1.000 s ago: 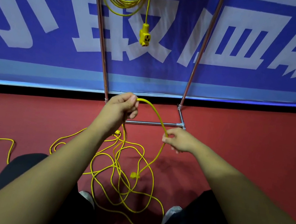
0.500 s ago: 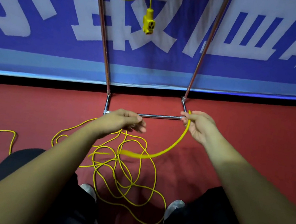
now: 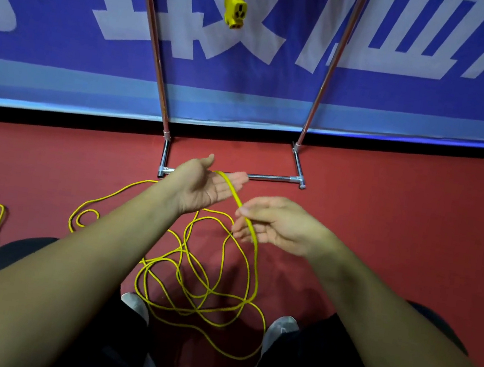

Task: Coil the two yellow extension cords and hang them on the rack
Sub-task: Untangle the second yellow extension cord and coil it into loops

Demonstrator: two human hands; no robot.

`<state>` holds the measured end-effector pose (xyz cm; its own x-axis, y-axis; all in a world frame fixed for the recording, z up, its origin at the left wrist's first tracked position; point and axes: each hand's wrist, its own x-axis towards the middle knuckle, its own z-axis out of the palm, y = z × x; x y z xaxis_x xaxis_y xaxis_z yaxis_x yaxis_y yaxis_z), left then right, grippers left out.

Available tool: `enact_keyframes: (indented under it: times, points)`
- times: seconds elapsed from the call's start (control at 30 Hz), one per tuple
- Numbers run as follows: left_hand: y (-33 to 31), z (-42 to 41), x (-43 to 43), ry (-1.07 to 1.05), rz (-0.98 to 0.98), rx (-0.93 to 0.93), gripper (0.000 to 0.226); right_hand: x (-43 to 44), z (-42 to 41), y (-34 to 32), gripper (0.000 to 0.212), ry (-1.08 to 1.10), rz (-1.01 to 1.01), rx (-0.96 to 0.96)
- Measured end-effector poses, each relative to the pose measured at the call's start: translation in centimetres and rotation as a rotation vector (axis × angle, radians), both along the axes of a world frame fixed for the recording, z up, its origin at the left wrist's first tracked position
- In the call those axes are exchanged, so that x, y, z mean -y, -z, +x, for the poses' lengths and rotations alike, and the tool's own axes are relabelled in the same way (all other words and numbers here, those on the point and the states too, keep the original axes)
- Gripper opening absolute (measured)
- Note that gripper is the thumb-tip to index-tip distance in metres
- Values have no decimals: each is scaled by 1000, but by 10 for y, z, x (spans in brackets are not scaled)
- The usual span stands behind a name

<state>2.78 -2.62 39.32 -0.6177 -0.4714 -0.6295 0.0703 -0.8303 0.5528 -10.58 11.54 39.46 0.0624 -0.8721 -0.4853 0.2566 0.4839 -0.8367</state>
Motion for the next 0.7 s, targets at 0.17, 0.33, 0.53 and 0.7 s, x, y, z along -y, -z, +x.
enact_keyframes:
  times: [0.17, 0.33, 0.53, 0.7]
  points:
    - [1, 2, 1, -167, -29, 99, 33, 4, 4, 11, 10, -61, 62, 10]
    - [-25, 8, -18, 118, -300, 53, 29, 31, -8, 2, 43, 284, 100, 194]
    - [-19, 8, -39, 454, -517, 81, 25, 48, -24, -8, 53, 442, 10, 369]
    - [-6, 7, -37, 627, -644, 150, 21, 53, -23, -8, 20, 542, -66, 261]
